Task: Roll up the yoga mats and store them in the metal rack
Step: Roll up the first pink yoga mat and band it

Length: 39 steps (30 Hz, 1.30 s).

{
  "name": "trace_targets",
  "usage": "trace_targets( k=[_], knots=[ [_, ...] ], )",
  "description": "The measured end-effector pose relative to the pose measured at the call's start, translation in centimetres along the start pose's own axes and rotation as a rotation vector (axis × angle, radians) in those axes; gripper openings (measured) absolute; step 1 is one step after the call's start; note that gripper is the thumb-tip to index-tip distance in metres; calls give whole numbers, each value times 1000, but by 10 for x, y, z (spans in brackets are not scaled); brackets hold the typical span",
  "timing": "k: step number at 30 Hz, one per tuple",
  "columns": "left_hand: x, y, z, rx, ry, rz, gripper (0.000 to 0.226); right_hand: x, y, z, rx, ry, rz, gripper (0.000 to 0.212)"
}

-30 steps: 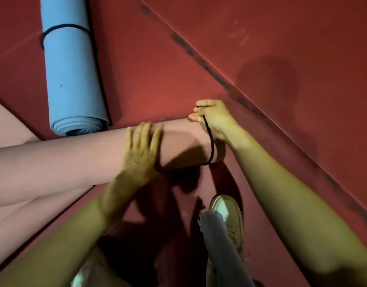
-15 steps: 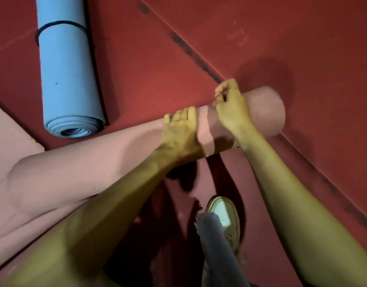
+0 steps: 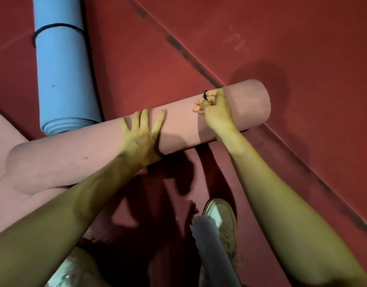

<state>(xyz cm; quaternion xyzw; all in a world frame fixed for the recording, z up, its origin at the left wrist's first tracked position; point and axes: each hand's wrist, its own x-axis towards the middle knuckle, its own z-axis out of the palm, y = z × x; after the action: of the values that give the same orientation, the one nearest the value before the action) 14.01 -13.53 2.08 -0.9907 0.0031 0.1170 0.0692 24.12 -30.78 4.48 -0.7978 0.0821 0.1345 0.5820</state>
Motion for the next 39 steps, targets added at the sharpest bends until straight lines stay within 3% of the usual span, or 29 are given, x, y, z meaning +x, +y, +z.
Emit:
trace_targets(
  k=[2,6,12,14,18,21,23,26,29,31,33,37,39],
  knots=[
    [5,6,-11,-34,-13,9,126,-6,-10,0,-132,-40,-34,15],
    [14,36,-35,-192,-47,112,126,-18,-35,-19,-724,28,-182,21],
    [53,43,-48,-532,-275,193,111,-29,-8,-41,-662,-56,-99,20],
    [56,34,-43,-587,-162,194,105,-37,3,-31,-571,10,-113,23],
    [38,26,-12,-473,398,163,74,-39,10,-15,-448,98,-92,23],
    [27,39,8,-302,476,119,63,-46,16,-13,-415,132,-112,25],
    [22,41,9,-264,413,141,76,-49,26,-15,-374,154,-119,29],
    [18,37,2,-16,74,159,122,-48,37,-22,-163,173,-59,29],
    [21,43,-8,30,20,102,119,-42,34,-33,200,132,34,33],
    [24,49,-17,-63,34,101,112,-39,25,-46,305,97,52,39],
    [29,59,-29,-177,14,123,115,-34,16,-63,242,63,10,41],
    [46,86,-48,-614,-279,182,112,-16,16,-92,-1,96,-23,28],
    [57,86,-45,-782,-362,156,112,-14,24,-96,3,87,-13,26]
  ],
)
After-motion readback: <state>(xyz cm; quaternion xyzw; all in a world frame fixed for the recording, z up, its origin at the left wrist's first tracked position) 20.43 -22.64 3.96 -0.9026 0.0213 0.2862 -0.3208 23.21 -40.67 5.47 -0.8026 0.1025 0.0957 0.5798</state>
